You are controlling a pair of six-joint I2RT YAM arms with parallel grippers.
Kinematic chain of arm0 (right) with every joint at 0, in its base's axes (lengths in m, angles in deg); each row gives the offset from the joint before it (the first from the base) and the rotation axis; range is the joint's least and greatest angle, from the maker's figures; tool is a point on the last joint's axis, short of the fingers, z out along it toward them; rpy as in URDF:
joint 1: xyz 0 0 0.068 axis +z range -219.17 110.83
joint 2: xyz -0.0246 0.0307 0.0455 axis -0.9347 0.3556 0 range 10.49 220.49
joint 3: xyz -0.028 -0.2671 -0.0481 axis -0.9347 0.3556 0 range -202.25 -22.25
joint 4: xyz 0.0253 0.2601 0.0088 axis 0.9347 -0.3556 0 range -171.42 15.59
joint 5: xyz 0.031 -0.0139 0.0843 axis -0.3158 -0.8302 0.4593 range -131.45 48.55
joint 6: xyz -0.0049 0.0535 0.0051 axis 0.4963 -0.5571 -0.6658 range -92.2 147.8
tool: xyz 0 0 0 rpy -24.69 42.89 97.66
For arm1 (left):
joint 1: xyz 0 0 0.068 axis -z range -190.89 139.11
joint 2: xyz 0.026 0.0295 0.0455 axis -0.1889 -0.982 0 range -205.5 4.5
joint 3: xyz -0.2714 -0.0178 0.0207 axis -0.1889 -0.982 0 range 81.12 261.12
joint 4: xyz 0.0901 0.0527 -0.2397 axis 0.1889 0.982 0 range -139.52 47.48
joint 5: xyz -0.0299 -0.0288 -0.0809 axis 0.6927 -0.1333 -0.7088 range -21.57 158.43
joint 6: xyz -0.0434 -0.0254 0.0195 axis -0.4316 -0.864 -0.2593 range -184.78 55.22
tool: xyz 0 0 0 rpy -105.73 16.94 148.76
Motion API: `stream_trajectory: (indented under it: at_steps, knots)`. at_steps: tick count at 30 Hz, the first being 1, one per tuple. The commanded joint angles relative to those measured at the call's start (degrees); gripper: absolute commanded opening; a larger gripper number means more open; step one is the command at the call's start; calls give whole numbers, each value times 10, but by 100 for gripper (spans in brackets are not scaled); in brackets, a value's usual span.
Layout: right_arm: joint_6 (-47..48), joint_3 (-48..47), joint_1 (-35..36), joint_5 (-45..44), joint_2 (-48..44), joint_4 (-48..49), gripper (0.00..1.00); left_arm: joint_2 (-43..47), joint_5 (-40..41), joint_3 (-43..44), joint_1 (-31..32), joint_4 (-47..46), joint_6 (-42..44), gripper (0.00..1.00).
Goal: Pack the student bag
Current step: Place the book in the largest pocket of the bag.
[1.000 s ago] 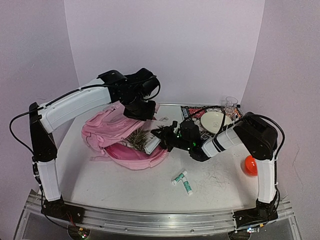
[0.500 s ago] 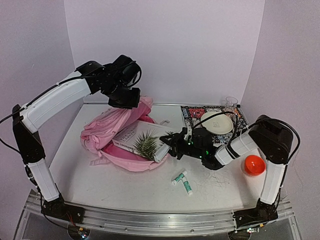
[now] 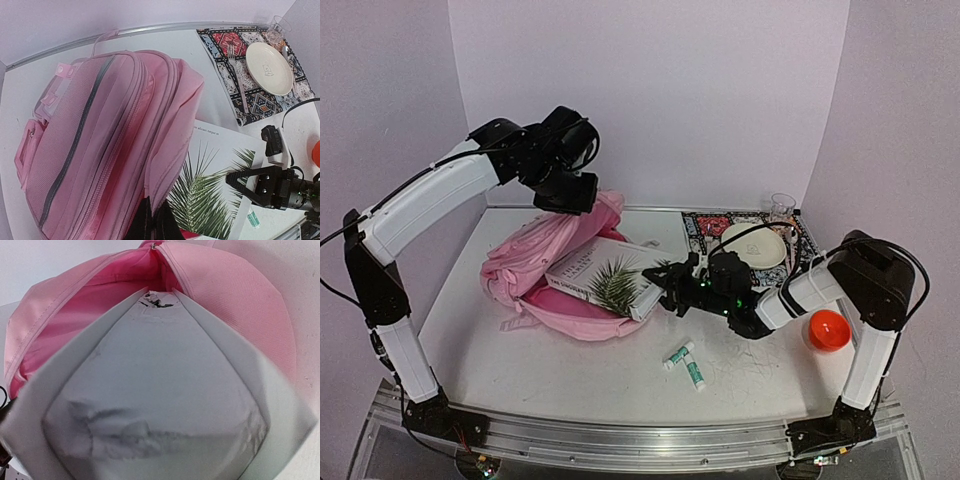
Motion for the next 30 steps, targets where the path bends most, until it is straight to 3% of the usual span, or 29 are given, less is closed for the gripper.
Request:
stream_trajectory:
  at_steps: [1,12,19,30]
  knots:
    - [-2,-30,3,-9,-41,178,35,44,33,53,-1,-68,8,0]
    - [21,-31,4,-21,-78,129,36,38,30,67,-1,-63,10,0]
    - [27,-99,9,-7,-21,121,36,19,-56,101,3,-66,-10,0]
    - [48,-199,15,-8,56,63,36,6,-113,122,28,-70,-26,0]
